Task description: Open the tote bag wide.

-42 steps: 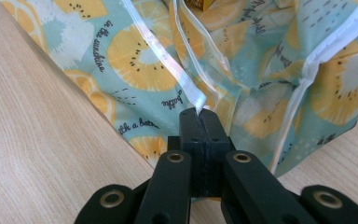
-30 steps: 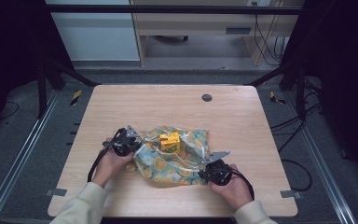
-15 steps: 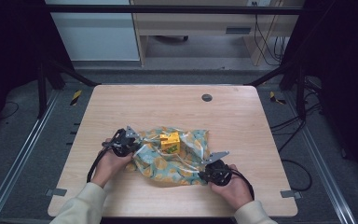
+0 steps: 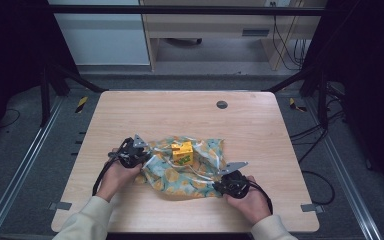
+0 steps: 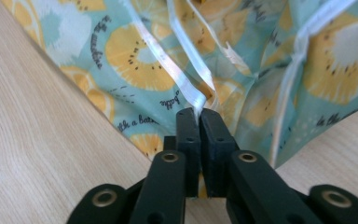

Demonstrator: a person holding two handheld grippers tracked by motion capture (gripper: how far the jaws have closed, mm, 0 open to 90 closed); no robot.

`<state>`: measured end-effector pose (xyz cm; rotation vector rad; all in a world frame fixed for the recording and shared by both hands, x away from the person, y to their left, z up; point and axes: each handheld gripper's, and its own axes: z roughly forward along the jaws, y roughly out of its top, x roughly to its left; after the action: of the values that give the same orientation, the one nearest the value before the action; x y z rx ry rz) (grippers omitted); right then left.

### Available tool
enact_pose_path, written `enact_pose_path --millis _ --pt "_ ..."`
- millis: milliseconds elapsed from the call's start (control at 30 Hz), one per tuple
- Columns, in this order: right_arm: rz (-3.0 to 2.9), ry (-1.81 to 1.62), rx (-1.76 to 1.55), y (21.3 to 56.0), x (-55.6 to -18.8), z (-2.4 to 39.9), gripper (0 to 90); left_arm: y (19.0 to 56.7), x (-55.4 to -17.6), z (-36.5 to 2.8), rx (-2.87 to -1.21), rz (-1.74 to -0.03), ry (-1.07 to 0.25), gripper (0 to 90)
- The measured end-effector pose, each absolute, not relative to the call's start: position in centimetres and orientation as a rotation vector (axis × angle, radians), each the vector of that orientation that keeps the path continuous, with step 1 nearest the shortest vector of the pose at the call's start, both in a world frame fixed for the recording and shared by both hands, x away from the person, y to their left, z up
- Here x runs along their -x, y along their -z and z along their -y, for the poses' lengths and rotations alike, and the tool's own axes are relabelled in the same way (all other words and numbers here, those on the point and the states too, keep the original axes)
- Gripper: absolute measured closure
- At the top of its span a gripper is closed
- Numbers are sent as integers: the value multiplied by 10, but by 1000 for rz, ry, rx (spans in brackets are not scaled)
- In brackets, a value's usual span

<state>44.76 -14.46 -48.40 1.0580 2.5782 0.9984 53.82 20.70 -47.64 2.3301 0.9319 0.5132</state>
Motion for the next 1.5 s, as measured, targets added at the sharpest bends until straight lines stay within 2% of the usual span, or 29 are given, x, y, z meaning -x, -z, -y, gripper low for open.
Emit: enact_pose_path --millis 200,333,467,633,800,967,1133,1500 --pt "-2515 -1059 -1044 472 -447 144 716 459 -531 -206 -2280 -882 -547 693" --pt "-2489 -1061 -1019 461 -449 143 592 449 -528 -207 -2252 -881 -557 602" --pt "-2443 -1073 -1011 446 -450 144 457 438 -526 -207 -2222 -870 -553 473" --pt "-2375 -1086 -1006 426 -452 147 301 423 -522 -207 -2188 -844 -603 345" --pt "-2329 -1085 -1019 414 -455 149 189 406 -512 -207 -2163 -827 -624 256" --pt "-2277 -1089 -1016 397 -460 152 124 392 -506 -207 -2146 -818 -623 188" --pt "-2220 -1090 -996 380 -462 157 98 384 -498 -212 -2104 -839 -624 131" --pt "-2122 -1099 -1065 369 -452 176 69 374 -471 -232 -2062 -854 -620 92"
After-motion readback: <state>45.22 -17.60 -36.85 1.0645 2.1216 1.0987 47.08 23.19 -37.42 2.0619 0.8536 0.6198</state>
